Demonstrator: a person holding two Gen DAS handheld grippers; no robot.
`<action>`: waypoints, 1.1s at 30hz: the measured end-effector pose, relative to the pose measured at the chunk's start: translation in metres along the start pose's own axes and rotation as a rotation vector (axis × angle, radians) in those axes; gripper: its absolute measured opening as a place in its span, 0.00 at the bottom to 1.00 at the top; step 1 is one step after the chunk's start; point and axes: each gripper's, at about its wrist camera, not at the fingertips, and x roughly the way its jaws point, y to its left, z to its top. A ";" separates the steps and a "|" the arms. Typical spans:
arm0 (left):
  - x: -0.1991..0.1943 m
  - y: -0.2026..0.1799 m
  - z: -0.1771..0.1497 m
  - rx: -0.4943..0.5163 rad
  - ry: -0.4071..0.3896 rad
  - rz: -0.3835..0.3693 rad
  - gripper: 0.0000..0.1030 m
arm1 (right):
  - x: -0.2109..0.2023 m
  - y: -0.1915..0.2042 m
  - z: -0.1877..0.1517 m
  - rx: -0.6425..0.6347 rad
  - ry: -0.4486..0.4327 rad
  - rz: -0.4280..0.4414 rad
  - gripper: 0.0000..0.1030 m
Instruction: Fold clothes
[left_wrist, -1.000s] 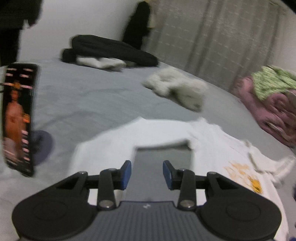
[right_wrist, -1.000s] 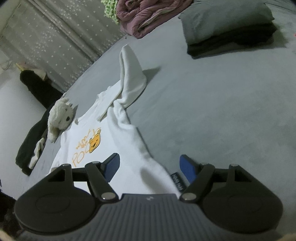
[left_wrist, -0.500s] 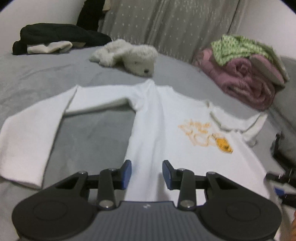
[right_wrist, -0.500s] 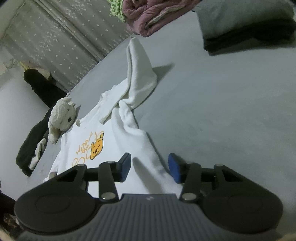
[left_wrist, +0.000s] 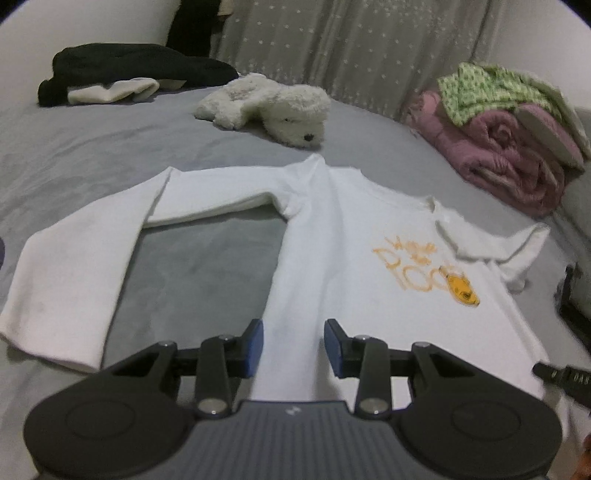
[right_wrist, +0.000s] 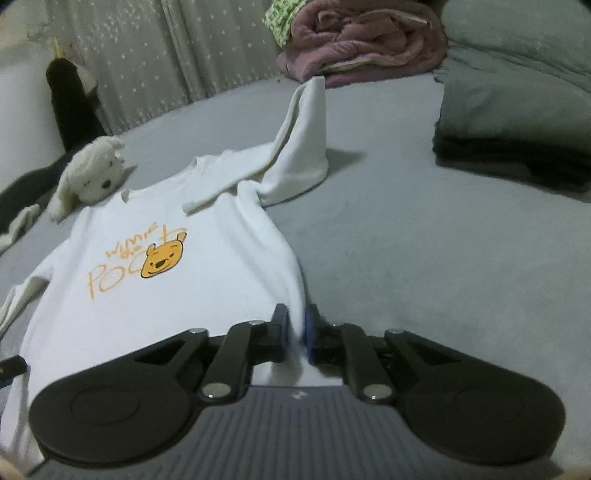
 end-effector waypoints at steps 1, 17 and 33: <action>-0.002 -0.002 0.002 -0.012 -0.006 -0.009 0.36 | -0.002 -0.005 0.002 0.038 0.006 0.032 0.35; 0.021 -0.064 -0.017 0.095 0.008 -0.114 0.38 | 0.063 -0.044 0.053 0.355 0.115 0.329 0.50; 0.029 -0.083 -0.032 0.238 -0.016 -0.047 0.48 | 0.104 -0.044 0.075 0.345 0.044 0.338 0.07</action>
